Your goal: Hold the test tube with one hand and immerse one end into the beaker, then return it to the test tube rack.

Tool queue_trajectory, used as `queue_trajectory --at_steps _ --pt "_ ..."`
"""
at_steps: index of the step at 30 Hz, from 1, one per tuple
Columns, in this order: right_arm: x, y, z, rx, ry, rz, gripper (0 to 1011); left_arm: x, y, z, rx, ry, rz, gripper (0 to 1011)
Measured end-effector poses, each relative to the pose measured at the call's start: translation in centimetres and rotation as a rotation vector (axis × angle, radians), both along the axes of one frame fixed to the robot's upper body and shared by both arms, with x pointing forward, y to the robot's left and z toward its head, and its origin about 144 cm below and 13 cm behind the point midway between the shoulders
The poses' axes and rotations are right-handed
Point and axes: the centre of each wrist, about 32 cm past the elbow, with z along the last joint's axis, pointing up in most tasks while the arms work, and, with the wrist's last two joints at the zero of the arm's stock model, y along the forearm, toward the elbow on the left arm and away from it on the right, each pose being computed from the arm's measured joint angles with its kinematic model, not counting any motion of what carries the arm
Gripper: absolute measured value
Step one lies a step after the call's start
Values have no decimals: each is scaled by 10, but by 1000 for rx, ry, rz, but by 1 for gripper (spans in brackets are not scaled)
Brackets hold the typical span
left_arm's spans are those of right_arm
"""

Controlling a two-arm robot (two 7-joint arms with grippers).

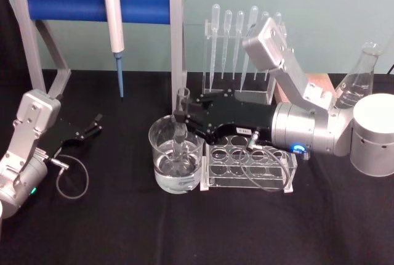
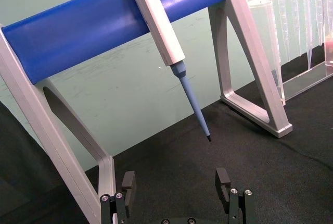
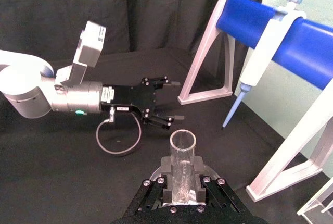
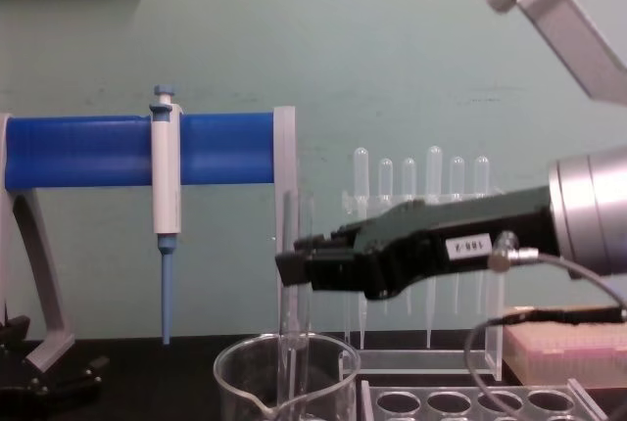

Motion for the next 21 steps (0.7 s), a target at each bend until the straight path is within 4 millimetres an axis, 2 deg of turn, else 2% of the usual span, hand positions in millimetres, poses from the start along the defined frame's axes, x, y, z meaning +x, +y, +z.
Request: queue_trajectory --at_steps 12,21 --pt "-2 1 -23 -8 -9 -5 238 0 0 0 0 0 0 1000" --pt "-2 0 -32 -13 -6 -21 238 0 0 0 0 0 0 1000"
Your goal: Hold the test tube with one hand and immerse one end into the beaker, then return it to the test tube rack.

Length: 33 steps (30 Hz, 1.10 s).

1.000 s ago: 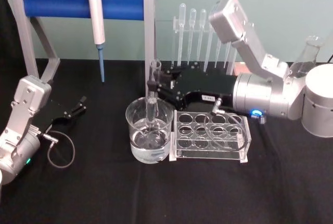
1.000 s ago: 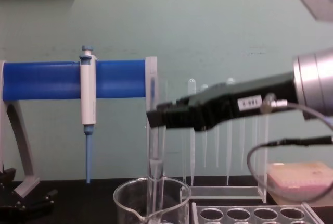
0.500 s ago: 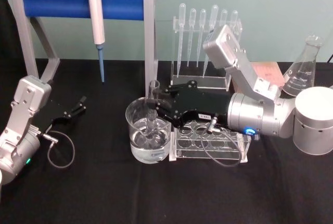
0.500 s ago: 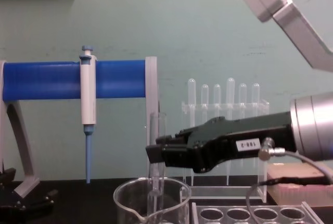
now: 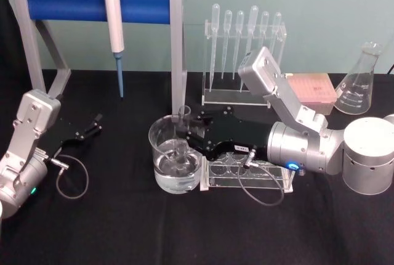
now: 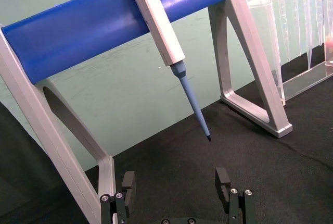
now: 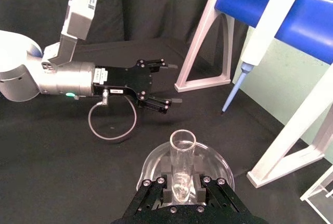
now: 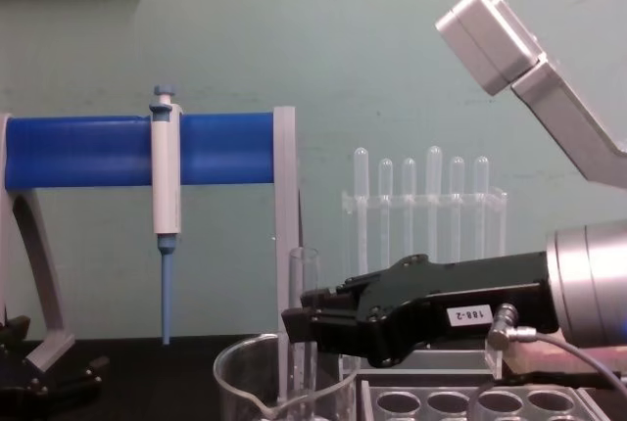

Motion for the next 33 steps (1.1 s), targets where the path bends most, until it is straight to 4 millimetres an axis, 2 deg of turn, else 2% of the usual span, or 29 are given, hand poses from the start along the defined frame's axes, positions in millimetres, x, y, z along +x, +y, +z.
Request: queue_trajectory --at_steps 33 --pt "0 1 -7 -2 24 1 238 0 0 0 0 0 0 1000"
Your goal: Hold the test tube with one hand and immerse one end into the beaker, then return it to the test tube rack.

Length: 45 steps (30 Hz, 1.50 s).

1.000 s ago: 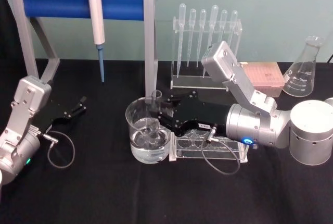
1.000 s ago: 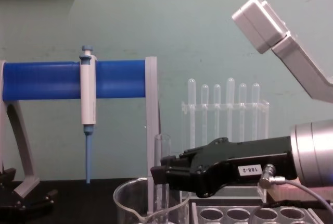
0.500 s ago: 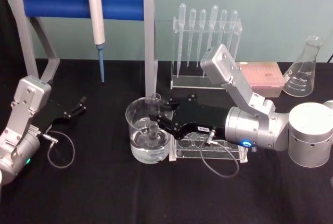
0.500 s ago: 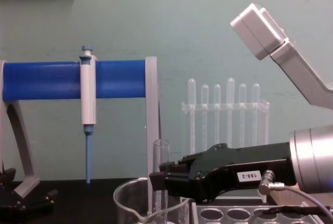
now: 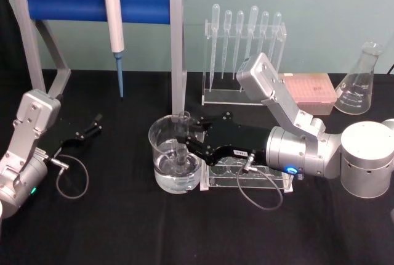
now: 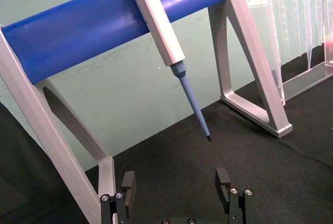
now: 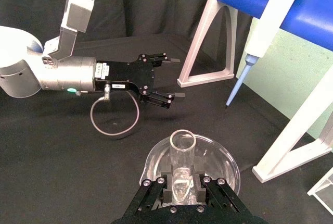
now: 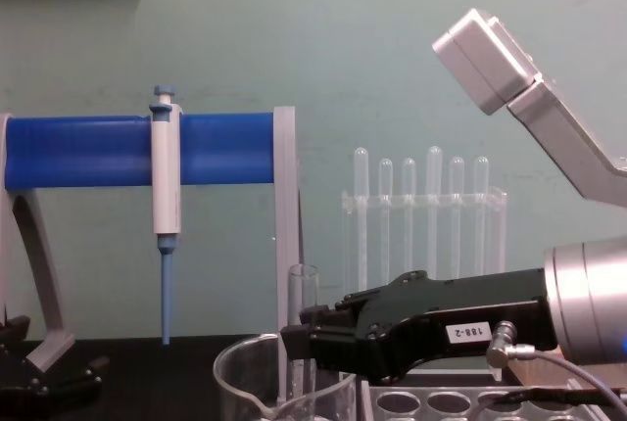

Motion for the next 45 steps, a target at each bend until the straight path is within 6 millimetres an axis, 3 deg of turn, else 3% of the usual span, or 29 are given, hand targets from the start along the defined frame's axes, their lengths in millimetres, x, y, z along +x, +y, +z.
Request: queue_trajectory --at_steps 45 --pt "0 0 0 1 -1 0 238 0 0 0 0 0 0 1000"
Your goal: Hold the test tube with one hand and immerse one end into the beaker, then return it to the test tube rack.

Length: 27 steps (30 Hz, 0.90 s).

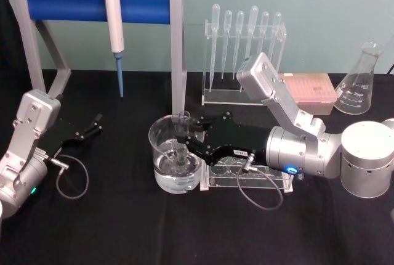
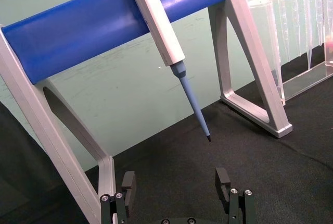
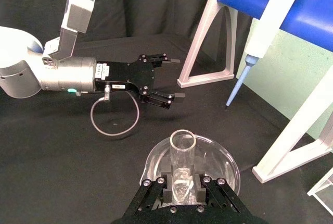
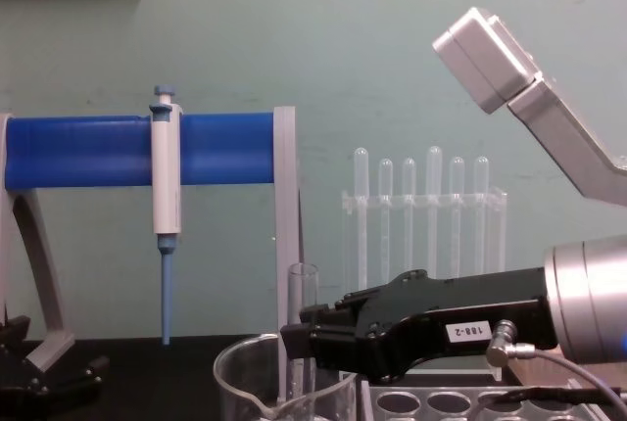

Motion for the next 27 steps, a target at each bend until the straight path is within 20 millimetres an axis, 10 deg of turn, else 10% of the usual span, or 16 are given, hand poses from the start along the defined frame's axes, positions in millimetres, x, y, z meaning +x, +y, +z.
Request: queue_trajectory --at_steps 27 --pt "0 0 0 0 0 0 238 0 0 0 0 0 0 1000"
